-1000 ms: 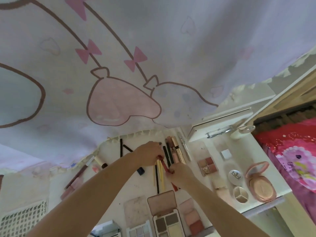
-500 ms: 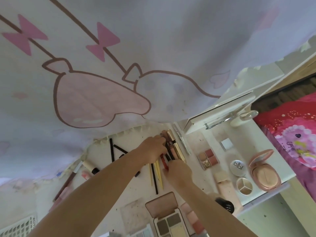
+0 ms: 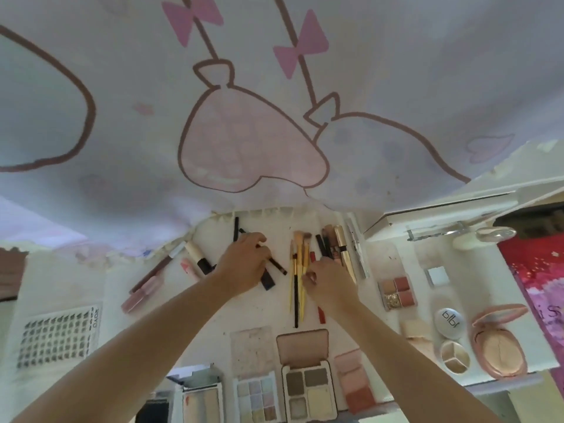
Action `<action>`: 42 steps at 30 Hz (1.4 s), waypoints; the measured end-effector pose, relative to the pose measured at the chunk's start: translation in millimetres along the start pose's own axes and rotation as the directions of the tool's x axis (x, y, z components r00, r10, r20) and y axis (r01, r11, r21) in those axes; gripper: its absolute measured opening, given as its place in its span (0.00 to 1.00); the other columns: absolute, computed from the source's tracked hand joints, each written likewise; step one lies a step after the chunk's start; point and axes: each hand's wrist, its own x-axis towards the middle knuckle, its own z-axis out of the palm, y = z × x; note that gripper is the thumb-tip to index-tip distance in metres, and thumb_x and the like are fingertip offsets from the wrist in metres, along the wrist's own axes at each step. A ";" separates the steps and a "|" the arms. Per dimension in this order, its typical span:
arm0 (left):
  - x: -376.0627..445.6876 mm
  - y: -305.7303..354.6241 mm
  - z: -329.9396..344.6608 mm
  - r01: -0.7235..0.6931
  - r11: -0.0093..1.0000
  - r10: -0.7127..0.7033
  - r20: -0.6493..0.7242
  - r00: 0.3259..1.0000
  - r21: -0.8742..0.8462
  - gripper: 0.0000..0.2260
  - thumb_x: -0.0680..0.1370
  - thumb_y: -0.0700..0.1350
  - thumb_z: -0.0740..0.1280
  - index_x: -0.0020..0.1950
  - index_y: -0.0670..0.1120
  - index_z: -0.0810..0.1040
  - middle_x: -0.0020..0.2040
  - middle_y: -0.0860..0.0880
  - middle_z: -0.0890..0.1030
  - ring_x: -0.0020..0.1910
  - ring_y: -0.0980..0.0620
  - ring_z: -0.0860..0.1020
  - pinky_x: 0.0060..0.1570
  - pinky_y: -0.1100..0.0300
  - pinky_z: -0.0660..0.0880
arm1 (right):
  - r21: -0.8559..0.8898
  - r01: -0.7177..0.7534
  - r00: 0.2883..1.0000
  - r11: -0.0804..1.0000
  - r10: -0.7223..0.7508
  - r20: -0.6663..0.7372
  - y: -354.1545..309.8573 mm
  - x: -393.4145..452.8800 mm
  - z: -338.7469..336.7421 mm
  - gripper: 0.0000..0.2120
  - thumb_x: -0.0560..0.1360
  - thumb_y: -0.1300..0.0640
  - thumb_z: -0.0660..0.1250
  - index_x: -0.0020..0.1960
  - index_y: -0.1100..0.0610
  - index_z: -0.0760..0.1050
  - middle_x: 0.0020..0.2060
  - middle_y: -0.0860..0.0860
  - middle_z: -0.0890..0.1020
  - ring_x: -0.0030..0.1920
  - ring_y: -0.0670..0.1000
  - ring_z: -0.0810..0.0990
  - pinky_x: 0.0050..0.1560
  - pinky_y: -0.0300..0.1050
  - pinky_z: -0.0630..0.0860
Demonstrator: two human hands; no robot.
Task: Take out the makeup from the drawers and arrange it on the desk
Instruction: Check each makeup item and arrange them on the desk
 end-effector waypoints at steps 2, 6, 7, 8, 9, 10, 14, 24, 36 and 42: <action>-17.0 -9.3 5.1 0.097 0.995 -0.099 -0.043 0.994 -0.037 0.14 0.79 0.43 0.56 0.63 0.46 0.73 0.69 0.47 0.65 0.69 0.48 0.62 0.64 0.57 0.63 | -0.036 0.081 0.995 0.996 -0.079 0.065 -14.3 11.3 0.1 0.12 0.76 0.53 0.59 0.51 0.60 0.76 0.48 0.54 0.79 0.47 0.52 0.77 0.44 0.42 0.73; -43.4 -21.1 12.3 0.262 0.959 -0.268 -0.040 0.963 -0.103 0.14 0.79 0.43 0.56 0.63 0.46 0.72 0.68 0.47 0.67 0.68 0.47 0.63 0.66 0.54 0.63 | -0.095 0.164 0.966 0.982 -0.141 0.216 -41.8 25.7 12.2 0.14 0.75 0.50 0.61 0.52 0.60 0.74 0.49 0.55 0.77 0.48 0.54 0.76 0.41 0.45 0.71; -47.4 -22.9 13.2 0.281 0.952 -0.287 -0.038 0.957 -0.119 0.14 0.79 0.43 0.56 0.62 0.46 0.73 0.67 0.47 0.68 0.67 0.47 0.64 0.66 0.54 0.64 | -0.121 0.173 0.965 0.977 -0.144 0.219 -47.7 27.2 16.0 0.15 0.75 0.49 0.61 0.52 0.60 0.74 0.48 0.55 0.77 0.48 0.54 0.76 0.41 0.45 0.71; -50.7 -24.2 13.5 0.293 0.946 -0.301 -0.042 0.953 -0.140 0.14 0.79 0.43 0.56 0.62 0.46 0.73 0.66 0.48 0.69 0.66 0.48 0.65 0.66 0.55 0.64 | -0.153 0.180 0.967 0.972 -0.146 0.210 -52.8 28.1 19.8 0.15 0.75 0.48 0.62 0.52 0.59 0.73 0.48 0.55 0.77 0.49 0.55 0.76 0.39 0.45 0.71; -53.8 -25.1 13.4 0.305 0.938 -0.315 -0.044 0.948 -0.163 0.13 0.78 0.43 0.56 0.61 0.46 0.74 0.64 0.48 0.70 0.65 0.48 0.65 0.65 0.56 0.65 | -0.189 0.186 0.968 0.964 -0.147 0.201 -57.3 28.7 23.4 0.16 0.74 0.47 0.62 0.53 0.59 0.72 0.49 0.55 0.77 0.49 0.55 0.76 0.38 0.45 0.69; -56.6 -25.6 13.1 0.317 0.930 -0.331 -0.042 0.943 -0.187 0.13 0.78 0.43 0.56 0.60 0.46 0.74 0.64 0.48 0.70 0.65 0.48 0.66 0.64 0.57 0.65 | -0.223 0.190 0.969 0.956 -0.147 0.197 -60.9 29.2 27.0 0.16 0.74 0.47 0.62 0.55 0.59 0.70 0.50 0.55 0.77 0.51 0.55 0.76 0.38 0.44 0.68; -67.2 -26.8 14.2 0.358 0.893 -0.380 -0.032 0.924 -0.272 0.12 0.78 0.43 0.58 0.60 0.46 0.73 0.63 0.49 0.71 0.66 0.49 0.65 0.64 0.57 0.66 | -0.283 0.151 0.975 0.947 -0.096 0.200 -68.1 31.1 36.4 0.16 0.76 0.52 0.61 0.59 0.59 0.67 0.52 0.55 0.78 0.51 0.54 0.78 0.37 0.43 0.69; -74.4 -20.6 16.5 0.395 0.869 -0.402 0.038 0.915 -0.299 0.14 0.79 0.44 0.56 0.63 0.47 0.70 0.64 0.49 0.69 0.65 0.49 0.66 0.61 0.57 0.69 | -0.322 0.173 0.985 0.931 -0.155 0.079 -53.6 44.5 28.5 0.11 0.77 0.58 0.57 0.58 0.57 0.70 0.54 0.53 0.75 0.55 0.52 0.73 0.45 0.41 0.69; -59.6 -3.5 -8.2 0.304 0.927 -0.346 -0.184 0.920 -0.220 0.22 0.79 0.48 0.57 0.73 0.47 0.57 0.73 0.48 0.60 0.72 0.49 0.57 0.70 0.55 0.56 | -0.084 0.080 0.995 0.993 -0.084 -0.044 -61.4 26.1 -30.9 0.09 0.76 0.58 0.58 0.52 0.59 0.76 0.48 0.52 0.77 0.40 0.47 0.75 0.43 0.36 0.69; -57.0 32.5 -66.5 0.011 0.980 0.064 -0.370 0.927 0.197 0.08 0.77 0.44 0.60 0.53 0.45 0.74 0.51 0.48 0.78 0.51 0.49 0.76 0.57 0.56 0.68 | -0.085 0.390 0.915 0.917 -0.374 0.153 -73.4 -16.2 -104.7 0.10 0.79 0.57 0.54 0.51 0.57 0.73 0.40 0.48 0.70 0.40 0.46 0.69 0.43 0.37 0.65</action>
